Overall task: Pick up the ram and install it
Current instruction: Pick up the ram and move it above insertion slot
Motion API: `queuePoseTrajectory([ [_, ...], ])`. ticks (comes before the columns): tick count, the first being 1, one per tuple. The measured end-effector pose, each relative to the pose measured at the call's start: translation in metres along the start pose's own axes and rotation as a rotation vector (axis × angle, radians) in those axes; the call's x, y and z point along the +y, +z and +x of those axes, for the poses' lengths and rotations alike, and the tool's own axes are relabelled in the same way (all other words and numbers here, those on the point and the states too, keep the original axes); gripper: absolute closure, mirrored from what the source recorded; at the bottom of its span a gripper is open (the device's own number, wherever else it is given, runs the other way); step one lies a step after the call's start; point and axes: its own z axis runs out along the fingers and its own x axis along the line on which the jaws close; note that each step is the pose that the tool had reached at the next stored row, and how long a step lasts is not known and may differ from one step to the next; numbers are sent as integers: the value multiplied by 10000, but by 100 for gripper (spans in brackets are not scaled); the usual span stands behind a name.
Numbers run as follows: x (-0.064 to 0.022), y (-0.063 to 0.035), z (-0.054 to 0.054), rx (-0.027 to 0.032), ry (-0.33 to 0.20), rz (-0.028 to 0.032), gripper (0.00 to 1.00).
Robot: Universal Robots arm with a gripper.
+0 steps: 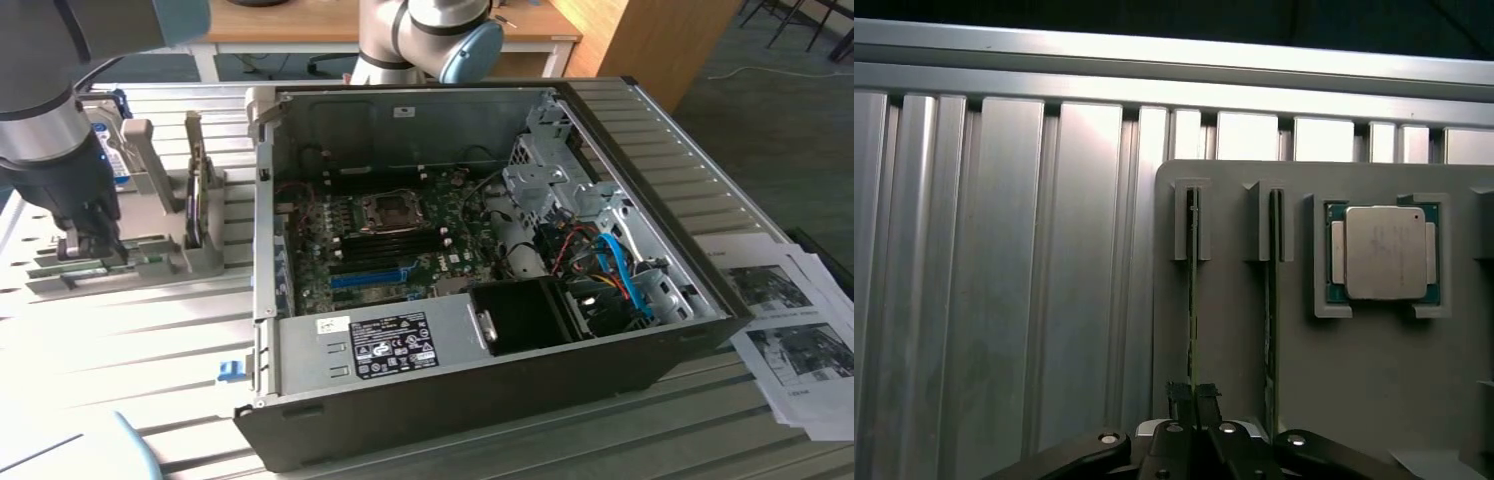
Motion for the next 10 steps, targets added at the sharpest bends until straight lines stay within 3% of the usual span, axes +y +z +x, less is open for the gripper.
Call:
queuePoseTrajectory([
  [10, 4, -74, -1, 6, 0, 0, 89],
])
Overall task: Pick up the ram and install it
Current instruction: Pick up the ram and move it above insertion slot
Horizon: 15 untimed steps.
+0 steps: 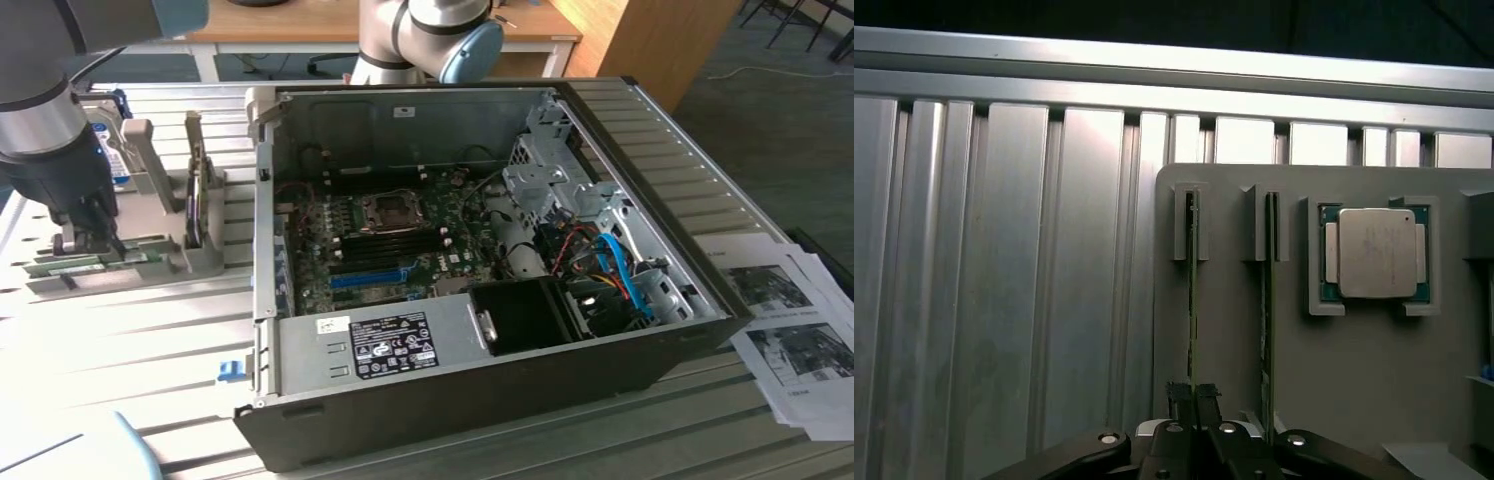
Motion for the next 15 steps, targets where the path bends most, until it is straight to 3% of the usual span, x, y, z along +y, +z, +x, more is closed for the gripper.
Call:
queuePoseTrajectory([
  [15, 5, -104, -2, 24, 1, 0, 89],
])
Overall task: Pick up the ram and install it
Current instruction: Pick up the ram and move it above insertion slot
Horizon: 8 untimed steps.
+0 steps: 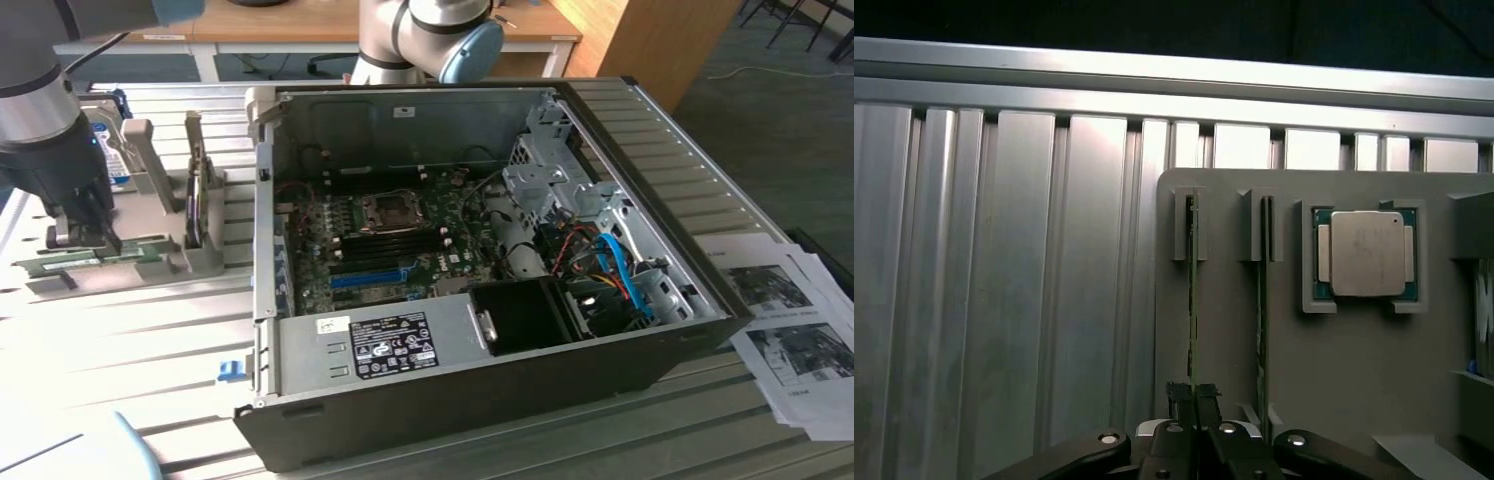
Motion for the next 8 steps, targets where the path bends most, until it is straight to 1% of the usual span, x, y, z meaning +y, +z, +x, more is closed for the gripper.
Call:
queuePoseTrajectory([
  [8, 4, -67, -1, 26, 2, -1, 89],
])
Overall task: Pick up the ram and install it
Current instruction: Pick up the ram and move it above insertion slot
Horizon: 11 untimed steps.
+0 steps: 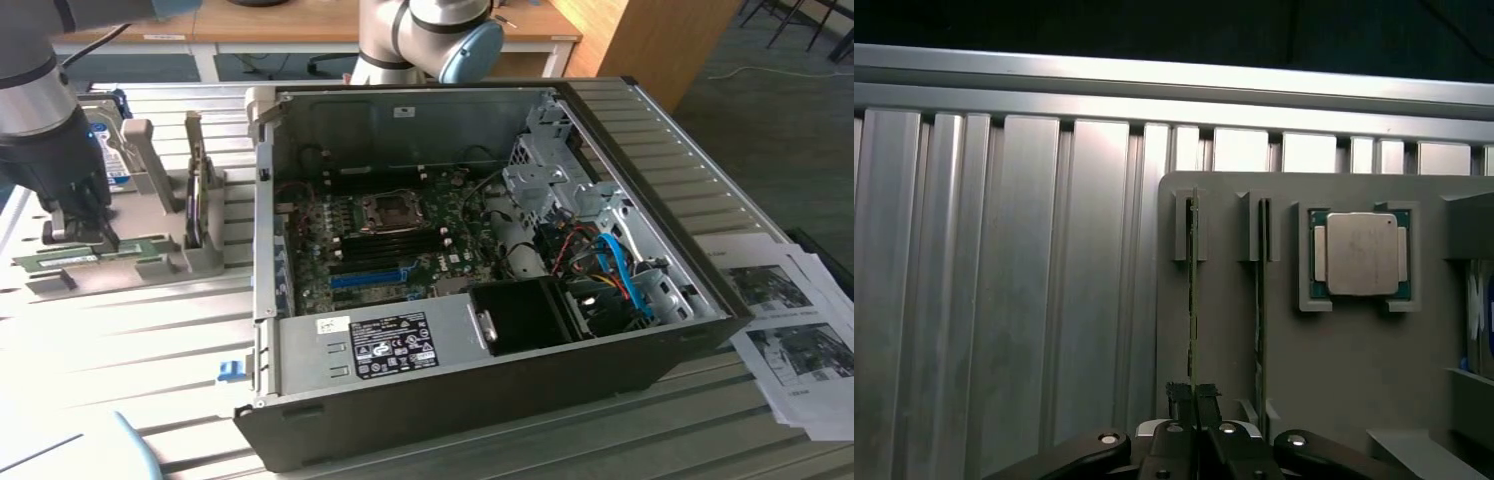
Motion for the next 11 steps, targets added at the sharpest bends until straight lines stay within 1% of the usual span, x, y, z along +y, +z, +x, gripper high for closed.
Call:
queuePoseTrajectory([
  [11, 4, -87, -1, 23, 1, -1, 89],
])
